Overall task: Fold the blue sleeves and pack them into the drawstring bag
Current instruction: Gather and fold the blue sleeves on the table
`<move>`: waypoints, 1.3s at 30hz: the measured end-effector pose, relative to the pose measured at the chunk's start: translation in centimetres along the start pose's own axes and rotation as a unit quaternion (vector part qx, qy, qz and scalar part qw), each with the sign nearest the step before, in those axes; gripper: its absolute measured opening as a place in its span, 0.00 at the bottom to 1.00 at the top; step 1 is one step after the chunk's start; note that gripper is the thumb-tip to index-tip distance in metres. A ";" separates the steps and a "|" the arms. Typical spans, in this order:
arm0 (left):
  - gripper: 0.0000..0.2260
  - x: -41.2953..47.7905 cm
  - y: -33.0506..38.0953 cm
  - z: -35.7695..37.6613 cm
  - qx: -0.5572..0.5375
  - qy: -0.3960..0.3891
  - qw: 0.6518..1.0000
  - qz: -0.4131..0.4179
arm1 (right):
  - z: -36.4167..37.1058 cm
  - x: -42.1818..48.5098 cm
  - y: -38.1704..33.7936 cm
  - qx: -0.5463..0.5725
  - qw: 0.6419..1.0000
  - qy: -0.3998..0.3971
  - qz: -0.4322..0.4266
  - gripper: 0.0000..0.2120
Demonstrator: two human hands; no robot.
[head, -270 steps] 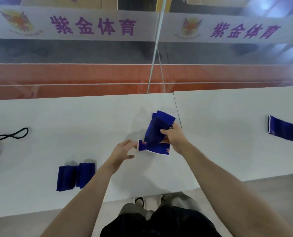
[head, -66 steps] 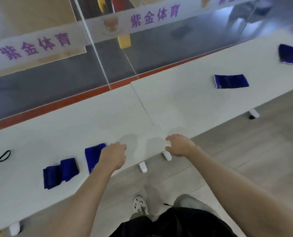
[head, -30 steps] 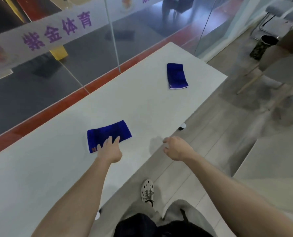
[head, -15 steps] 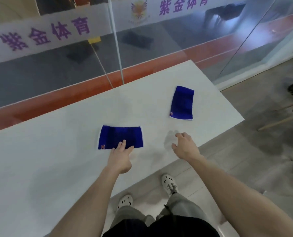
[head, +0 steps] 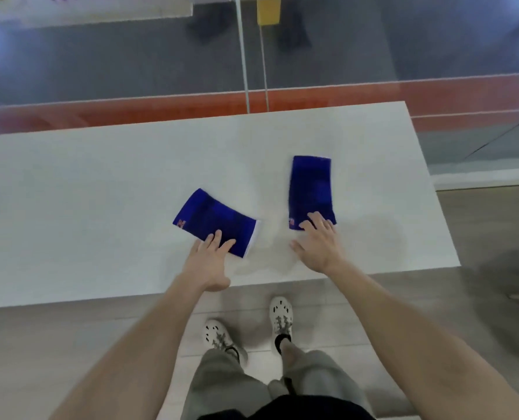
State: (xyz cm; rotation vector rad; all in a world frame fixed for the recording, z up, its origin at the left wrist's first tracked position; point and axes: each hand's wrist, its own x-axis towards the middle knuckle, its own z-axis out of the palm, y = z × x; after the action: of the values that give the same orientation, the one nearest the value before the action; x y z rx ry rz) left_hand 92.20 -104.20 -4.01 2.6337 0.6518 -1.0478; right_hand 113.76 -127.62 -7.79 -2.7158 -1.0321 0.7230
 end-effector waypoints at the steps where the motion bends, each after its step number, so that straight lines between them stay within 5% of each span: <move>1: 0.49 0.0 0.3 0.1 0.000 -0.003 1.000 -0.005 | 0.1 -0.7 1.2 0.006 0.999 0.001 -0.038 0.27; 5: 0.48 0.1 1.7 0.3 -0.010 0.002 1.000 -0.025 | -0.9 -1.7 4.0 0.039 0.997 0.031 -0.058 0.16; 10: 0.45 -0.8 3.1 0.9 -0.050 0.021 0.997 -0.060 | -1.4 -2.2 2.5 0.054 0.998 0.024 -0.036 0.24; 17: 0.42 0.5 2.2 0.3 -0.072 0.023 0.994 -0.083 | -1.8 -3.9 5.3 -0.003 0.998 0.024 -0.059 0.02; 20: 0.41 0.8 1.8 -0.1 -0.065 0.031 0.994 -0.086 | -2.6 -4.0 6.9 -0.019 0.998 0.003 -0.058 0.07; 25: 0.22 2.1 7.0 -1.6 -0.087 0.194 0.976 -0.035 | -2.4 -5.9 6.9 0.102 0.971 0.160 0.147 0.18; 30: 0.12 5.5 10.9 -2.7 -0.282 0.147 0.947 -0.046 | -1.8 -7.3 7.1 0.183 0.936 0.113 0.277 0.07; 39: 0.12 7.4 12.2 -2.8 -0.486 0.094 0.856 -0.146 | -1.4 -6.7 8.1 0.306 0.894 0.064 0.322 0.06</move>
State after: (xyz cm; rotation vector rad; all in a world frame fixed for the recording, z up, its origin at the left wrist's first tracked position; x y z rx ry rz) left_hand 104.50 -111.48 -6.50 1.7560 1.2460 -0.3207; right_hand 114.88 -138.04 -6.37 -2.4358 0.1660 0.7637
